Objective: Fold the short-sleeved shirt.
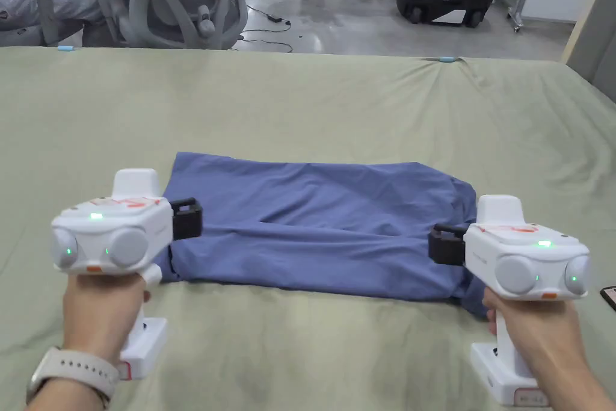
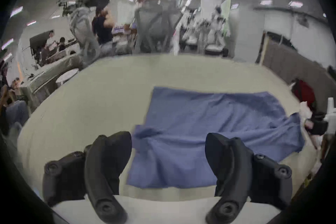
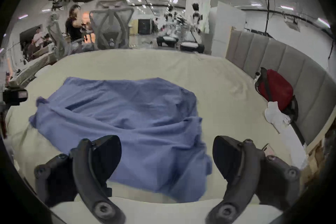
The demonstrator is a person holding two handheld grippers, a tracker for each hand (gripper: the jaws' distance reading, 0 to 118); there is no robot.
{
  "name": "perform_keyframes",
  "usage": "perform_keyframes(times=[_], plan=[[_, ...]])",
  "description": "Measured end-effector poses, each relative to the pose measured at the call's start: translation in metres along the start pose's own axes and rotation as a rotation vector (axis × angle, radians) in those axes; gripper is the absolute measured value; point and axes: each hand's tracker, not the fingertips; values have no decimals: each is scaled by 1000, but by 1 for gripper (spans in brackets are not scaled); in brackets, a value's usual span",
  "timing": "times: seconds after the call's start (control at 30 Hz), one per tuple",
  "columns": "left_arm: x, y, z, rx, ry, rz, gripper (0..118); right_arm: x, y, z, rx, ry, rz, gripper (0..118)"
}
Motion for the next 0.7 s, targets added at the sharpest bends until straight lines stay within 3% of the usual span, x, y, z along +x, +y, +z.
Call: perform_keyframes(times=[0.03, 0.07, 0.1, 0.17, 0.27, 0.4, 0.5, 0.57, 0.67, 0.7], plan=[[8, -9, 9, 37, -50, 2, 82, -9, -6, 9, 21, 16, -15, 100], [18, -18, 18, 45, -74, -16, 77, -17, -14, 18, 40, 30, -24, 88], [26, -26, 24, 47, -80, -41, 58, -28, -20, 23, 61, 51, -34, 61], [40, -43, 26, 46, -31, -108, 2, -45, -37, 32, 79, 40, -33, 18], [53, -58, 28, 49, 25, -173, 0, -57, -49, 31, 93, 14, -21, 3], [42, -58, 25, 4, -9, -148, 0, -55, -50, 30, 80, 26, -28, 0], [2, -51, 14, -83, 10, 0, 0, -48, -50, 36, 80, 27, -27, 0], [-28, -51, 7, -129, 86, 58, 0, -44, -51, 38, 83, 12, -19, 0], [-59, -48, -3, -147, 89, 132, 0, -33, -53, 38, 75, 8, -37, 0], [-67, -49, -9, -148, 96, 144, 18, -32, -53, 37, 73, 4, -40, 0]])
